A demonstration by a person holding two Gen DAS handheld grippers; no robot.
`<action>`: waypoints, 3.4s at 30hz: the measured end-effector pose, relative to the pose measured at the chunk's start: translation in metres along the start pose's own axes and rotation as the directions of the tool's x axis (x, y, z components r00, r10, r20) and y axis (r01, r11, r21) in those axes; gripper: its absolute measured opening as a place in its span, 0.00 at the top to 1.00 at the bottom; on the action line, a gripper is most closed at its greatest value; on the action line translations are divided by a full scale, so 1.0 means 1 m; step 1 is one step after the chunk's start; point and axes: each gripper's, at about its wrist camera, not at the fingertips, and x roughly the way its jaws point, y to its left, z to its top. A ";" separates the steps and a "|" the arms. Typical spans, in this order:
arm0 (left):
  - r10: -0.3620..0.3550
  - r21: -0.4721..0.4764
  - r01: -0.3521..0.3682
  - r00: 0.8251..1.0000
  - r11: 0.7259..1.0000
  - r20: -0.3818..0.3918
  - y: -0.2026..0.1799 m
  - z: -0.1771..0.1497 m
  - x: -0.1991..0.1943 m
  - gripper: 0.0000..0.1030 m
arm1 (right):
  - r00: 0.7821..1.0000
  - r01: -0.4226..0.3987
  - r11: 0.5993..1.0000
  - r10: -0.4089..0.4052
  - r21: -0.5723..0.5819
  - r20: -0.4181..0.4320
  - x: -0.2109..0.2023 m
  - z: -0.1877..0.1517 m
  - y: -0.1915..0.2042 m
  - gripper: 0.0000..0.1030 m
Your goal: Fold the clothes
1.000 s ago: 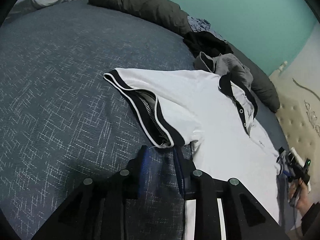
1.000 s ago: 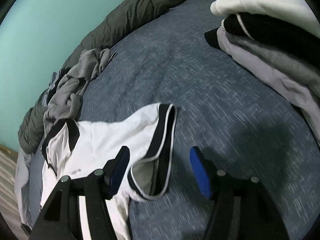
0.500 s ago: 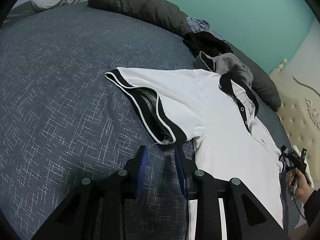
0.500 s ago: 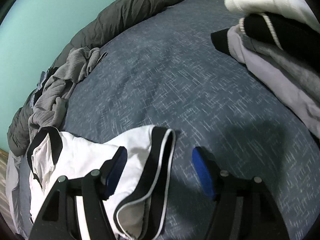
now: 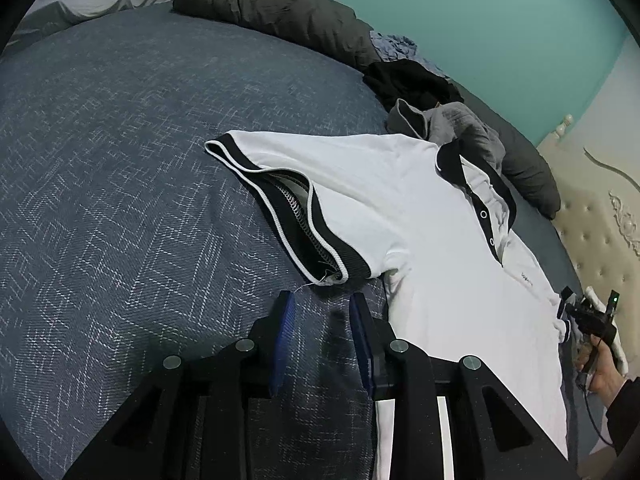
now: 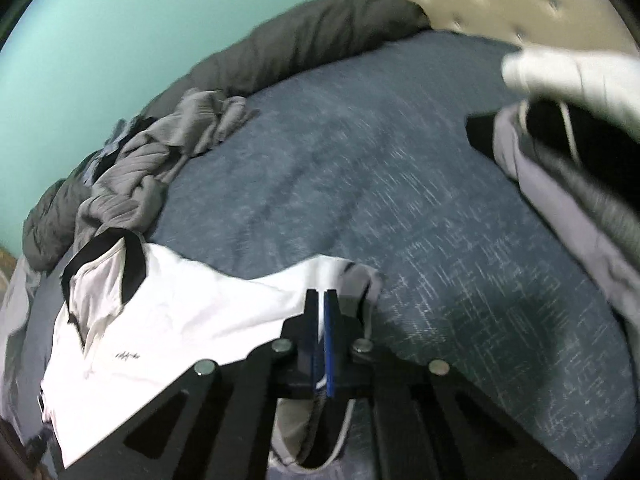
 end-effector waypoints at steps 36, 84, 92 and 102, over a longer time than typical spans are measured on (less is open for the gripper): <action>-0.030 -0.008 0.030 1.000 1.000 0.000 0.004 -0.002 -0.005 0.70 | 0.998 -0.021 0.993 0.027 -0.114 0.052 -0.016 0.007 0.033 0.98; -0.047 0.010 0.047 0.998 0.999 0.042 -0.003 0.004 -0.021 0.67 | 0.994 -0.096 0.995 0.094 -0.035 -0.059 -0.040 -0.105 0.087 0.83; -0.059 0.106 0.056 0.998 0.993 0.025 -0.034 0.000 -0.028 0.57 | 0.998 -0.059 0.988 0.061 0.146 -0.006 -0.059 -0.111 0.041 0.55; -0.119 0.238 0.140 0.988 0.961 -0.101 -0.132 -0.012 -0.012 0.50 | 0.991 -0.102 0.993 0.106 0.053 -0.083 -0.041 -0.118 0.050 0.55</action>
